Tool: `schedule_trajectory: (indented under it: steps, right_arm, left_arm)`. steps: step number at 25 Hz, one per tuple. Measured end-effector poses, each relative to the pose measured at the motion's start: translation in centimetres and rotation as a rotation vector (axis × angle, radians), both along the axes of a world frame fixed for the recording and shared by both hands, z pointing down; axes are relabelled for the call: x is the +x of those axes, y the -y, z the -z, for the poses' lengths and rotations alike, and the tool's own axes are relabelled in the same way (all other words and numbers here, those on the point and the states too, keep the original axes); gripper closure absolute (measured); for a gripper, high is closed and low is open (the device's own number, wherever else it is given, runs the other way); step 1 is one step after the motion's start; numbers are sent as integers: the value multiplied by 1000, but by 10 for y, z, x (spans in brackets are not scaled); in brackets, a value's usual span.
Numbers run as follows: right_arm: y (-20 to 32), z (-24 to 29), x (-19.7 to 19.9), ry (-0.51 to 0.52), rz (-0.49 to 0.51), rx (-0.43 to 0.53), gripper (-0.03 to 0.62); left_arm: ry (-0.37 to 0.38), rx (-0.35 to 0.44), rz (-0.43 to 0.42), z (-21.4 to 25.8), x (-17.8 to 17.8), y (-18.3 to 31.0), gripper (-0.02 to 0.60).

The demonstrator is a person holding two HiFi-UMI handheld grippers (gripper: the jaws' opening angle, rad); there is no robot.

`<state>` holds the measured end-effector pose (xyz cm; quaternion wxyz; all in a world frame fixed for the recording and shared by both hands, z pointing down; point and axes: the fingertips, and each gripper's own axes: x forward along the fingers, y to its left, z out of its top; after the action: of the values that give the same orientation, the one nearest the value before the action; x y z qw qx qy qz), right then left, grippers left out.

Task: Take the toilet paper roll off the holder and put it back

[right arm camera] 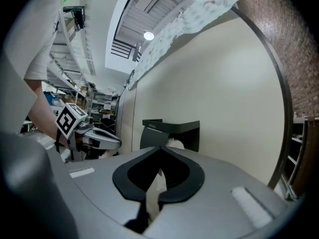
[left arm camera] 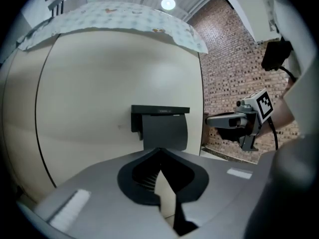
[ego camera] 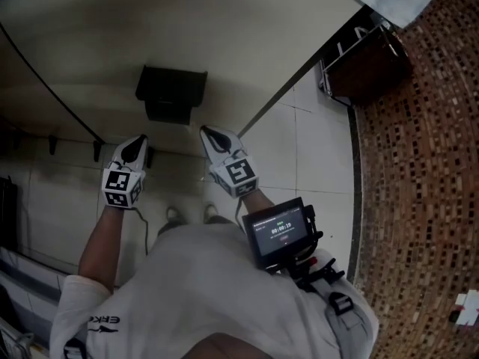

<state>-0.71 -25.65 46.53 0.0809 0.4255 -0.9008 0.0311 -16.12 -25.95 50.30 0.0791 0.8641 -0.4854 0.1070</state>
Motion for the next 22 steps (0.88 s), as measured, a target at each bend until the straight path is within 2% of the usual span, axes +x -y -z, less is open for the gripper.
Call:
schedule_trajectory:
  steps: [5,9,15,22]
  right_arm:
    - [-13,-14,-1,12,29,3,580]
    - [-58,-21,5,31,71,19,580]
    - [-116,-10,52,69,127,27,580]
    - [-179,-10,95,113,180,40,581]
  left_arm:
    - [-34,39,34,0,14,-23,580]
    - [-38,82,93,4,29,-78,580]
    - [-63,112,183,15,85,-147,580]
    - [-43,135,271,22,133,-226,580]
